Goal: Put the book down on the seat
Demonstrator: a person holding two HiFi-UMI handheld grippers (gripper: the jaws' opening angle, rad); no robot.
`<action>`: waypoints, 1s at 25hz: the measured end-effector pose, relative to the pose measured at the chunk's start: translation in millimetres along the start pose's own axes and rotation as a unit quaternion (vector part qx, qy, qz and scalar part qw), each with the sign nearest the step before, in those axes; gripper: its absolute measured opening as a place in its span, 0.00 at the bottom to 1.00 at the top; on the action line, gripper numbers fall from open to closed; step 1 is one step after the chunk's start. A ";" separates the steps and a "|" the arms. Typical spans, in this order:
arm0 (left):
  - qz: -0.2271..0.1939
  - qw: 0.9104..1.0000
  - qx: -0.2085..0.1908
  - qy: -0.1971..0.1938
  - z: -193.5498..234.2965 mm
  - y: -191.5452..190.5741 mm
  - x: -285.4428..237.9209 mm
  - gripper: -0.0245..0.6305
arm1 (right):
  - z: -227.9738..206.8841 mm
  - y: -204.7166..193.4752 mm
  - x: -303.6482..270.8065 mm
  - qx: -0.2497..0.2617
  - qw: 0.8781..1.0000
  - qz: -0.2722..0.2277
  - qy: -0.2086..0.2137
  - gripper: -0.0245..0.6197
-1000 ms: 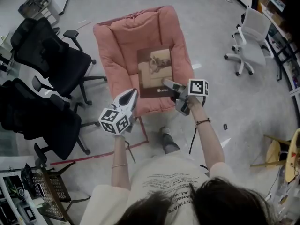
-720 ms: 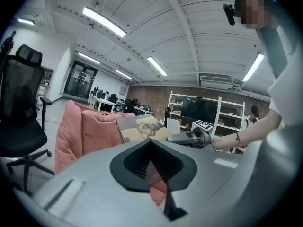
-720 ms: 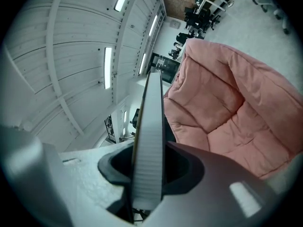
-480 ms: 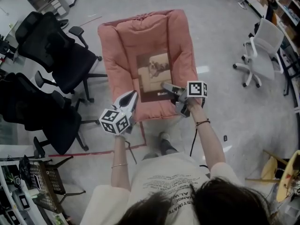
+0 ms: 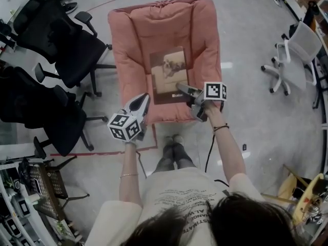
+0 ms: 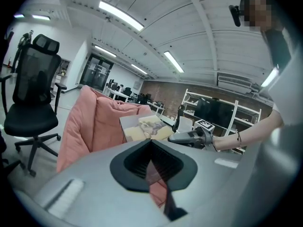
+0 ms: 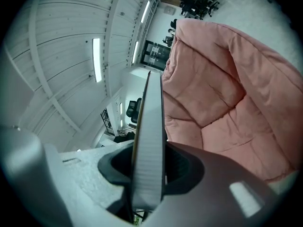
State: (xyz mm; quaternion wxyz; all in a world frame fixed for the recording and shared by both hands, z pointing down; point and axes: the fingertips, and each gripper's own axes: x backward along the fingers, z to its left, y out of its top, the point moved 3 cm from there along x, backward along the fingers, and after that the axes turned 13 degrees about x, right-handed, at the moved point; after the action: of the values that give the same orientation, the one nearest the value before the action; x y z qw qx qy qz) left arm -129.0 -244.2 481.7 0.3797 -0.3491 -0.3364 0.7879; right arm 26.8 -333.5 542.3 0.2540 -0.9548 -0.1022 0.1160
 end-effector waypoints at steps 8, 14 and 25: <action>0.015 1.000 0.022 0.009 27.5 -7.8 -21.6 0.02 | -31.7 -3.4 -22.8 -0.016 0.999 0.021 -0.019 0.26; 0.030 0.999 0.032 0.009 47.6 -21.2 -38.7 0.02 | -53.9 -2.6 -39.8 -0.018 0.999 0.031 -0.027 0.26; 0.042 0.998 0.045 0.010 102.9 -63.7 -67.8 0.02 | -122.2 -38.2 -77.9 -0.028 0.997 0.056 -0.043 0.26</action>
State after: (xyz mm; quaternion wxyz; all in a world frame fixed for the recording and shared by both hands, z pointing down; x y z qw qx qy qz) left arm -157.0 -297.0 606.8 0.3654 -0.3535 -0.2819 0.8137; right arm -19.2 -377.2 678.2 0.2159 -0.9598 -0.0629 0.1682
